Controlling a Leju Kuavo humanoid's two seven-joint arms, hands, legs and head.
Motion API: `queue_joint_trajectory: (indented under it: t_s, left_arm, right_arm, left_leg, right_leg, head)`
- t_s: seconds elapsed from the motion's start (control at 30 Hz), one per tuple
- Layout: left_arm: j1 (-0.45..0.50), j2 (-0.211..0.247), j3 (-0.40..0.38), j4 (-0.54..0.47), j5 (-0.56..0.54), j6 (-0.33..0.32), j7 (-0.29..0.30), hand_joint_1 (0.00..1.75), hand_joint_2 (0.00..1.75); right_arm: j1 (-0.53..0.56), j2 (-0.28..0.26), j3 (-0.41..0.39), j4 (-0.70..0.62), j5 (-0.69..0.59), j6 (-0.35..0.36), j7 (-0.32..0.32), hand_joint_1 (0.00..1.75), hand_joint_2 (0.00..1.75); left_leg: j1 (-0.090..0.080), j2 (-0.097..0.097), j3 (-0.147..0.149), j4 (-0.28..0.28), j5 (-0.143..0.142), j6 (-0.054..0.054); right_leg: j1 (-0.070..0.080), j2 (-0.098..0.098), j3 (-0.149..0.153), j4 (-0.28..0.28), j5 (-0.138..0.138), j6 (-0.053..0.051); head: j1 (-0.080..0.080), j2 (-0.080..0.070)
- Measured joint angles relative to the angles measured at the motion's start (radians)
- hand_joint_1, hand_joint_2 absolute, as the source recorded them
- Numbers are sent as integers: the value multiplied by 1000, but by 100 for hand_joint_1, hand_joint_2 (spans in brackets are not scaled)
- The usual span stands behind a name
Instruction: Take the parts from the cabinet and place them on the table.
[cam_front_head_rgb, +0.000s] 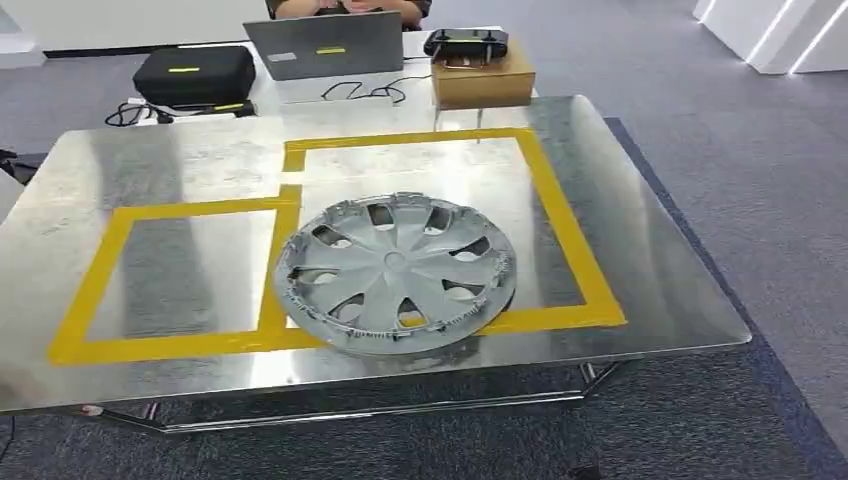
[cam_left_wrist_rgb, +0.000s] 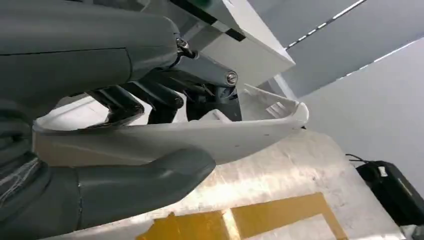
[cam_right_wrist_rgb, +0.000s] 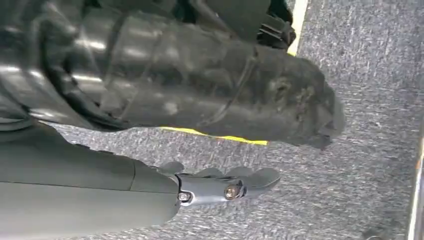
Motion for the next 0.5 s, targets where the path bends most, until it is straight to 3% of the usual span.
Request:
queue_joint_trajectory:
  t_s: [0.5]
  left_arm:
    - [-58,34,-410,104,-9,169,45,175,175]
  right_arm:
    - [-20,-1,40,0,3,21,7,0,0]
  left_leg:
    - [-5,0,-1,3,0,1]
  right_leg:
    - [-5,0,2,-2,2,4]
  head:
    - [0,0]
